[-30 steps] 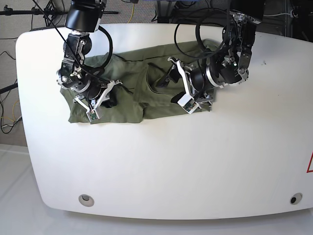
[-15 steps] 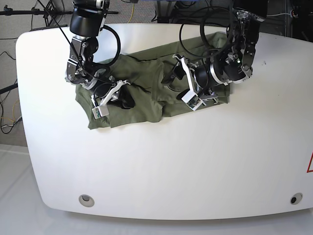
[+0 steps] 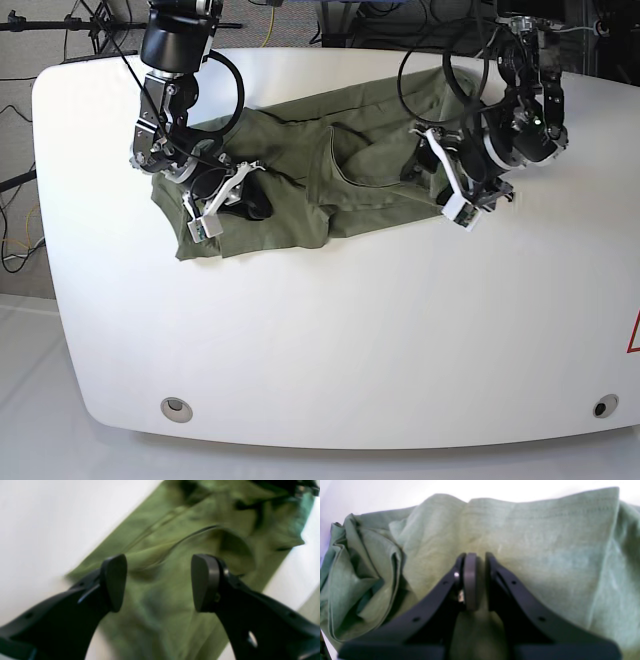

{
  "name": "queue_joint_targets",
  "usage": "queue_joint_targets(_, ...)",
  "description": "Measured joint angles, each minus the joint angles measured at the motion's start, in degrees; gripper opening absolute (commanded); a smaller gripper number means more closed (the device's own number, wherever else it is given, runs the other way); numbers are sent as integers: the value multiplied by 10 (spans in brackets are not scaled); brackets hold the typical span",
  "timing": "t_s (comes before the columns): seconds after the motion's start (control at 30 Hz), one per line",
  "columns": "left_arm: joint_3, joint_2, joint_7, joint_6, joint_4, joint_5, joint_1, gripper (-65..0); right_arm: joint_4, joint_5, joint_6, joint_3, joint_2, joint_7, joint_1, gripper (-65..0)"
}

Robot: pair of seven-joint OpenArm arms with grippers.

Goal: Fold the T-shirt properly
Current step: 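Move the left gripper back onto the folded end and pinch it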

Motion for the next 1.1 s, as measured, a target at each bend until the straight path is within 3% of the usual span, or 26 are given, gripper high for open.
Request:
queue_joint_targets(0.23, -52, -3, 2, -1, 0, 4, 23, -279, 0, -3, 2, 0, 0, 0, 3, -579)
queue_joint_targets(0.53, -52, -3, 31, -4, 0, 1, 37, -278, 0, -7, 2, -1, 2, -5, 7, -579)
queue_joint_targets(0.9, -55, -2, 29, -99, 0, 2, 40, -279, 0, -8, 2, -1, 2, -5, 7, -579)
queue_joint_targets(1.1, -53, -3, 29, -108, 0, 4, 40, -279, 0, -8, 2, -1, 2, -5, 7, -579)
